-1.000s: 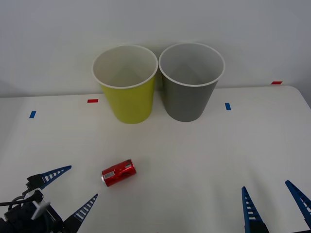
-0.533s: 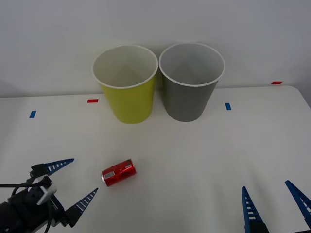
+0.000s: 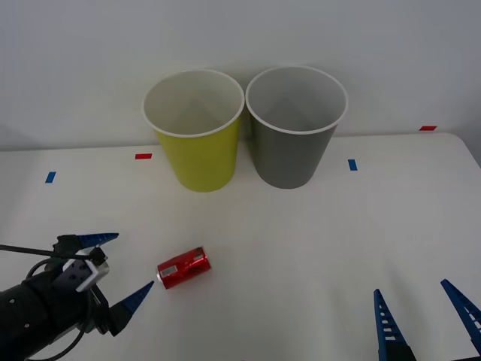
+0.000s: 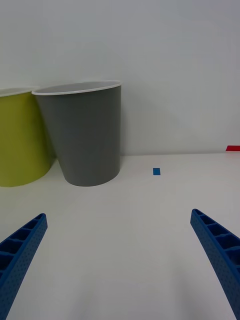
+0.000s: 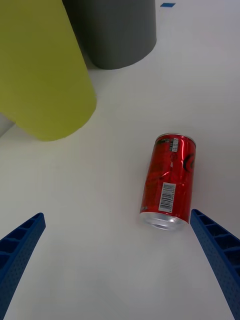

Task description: Put cans in the gray bin and PET bottles in the light green bin.

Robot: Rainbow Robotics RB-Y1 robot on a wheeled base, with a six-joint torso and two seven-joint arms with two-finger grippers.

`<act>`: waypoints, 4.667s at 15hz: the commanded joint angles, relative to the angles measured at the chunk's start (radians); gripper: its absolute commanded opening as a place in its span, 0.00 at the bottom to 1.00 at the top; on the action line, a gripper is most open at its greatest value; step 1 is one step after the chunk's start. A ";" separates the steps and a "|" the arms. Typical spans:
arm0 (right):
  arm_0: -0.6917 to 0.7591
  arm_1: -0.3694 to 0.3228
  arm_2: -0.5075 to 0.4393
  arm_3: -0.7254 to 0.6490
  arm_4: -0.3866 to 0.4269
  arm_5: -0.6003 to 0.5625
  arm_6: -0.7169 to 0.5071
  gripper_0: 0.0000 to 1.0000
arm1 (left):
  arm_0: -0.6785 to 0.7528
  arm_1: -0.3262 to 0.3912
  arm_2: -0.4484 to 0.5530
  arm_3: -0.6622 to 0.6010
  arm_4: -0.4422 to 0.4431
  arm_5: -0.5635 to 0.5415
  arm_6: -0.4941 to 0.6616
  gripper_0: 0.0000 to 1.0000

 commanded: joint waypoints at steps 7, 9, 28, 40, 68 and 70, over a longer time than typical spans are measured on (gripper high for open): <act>0.000 0.000 0.000 0.000 0.000 0.000 0.000 1.00 | -0.203 0.042 0.000 -0.153 0.360 0.400 -0.138 1.00; 0.000 0.000 0.000 0.000 0.000 0.000 0.000 1.00 | -0.295 0.042 0.000 -0.155 0.533 0.520 -0.227 1.00; 0.000 0.000 0.000 0.000 0.000 0.000 0.000 1.00 | -0.525 -0.045 -0.152 -0.092 0.529 0.752 -0.225 1.00; 0.000 0.000 0.000 0.000 0.000 0.000 0.000 1.00 | -0.695 -0.229 -0.272 -0.018 0.515 0.967 -0.207 1.00; 0.000 0.000 0.000 0.000 0.000 0.000 0.000 1.00 | -0.936 -0.604 -0.352 0.374 0.481 1.347 -0.087 1.00; 0.000 0.000 0.000 0.000 0.000 0.000 0.000 1.00 | -0.936 -0.619 -0.346 0.382 0.473 1.347 -0.084 1.00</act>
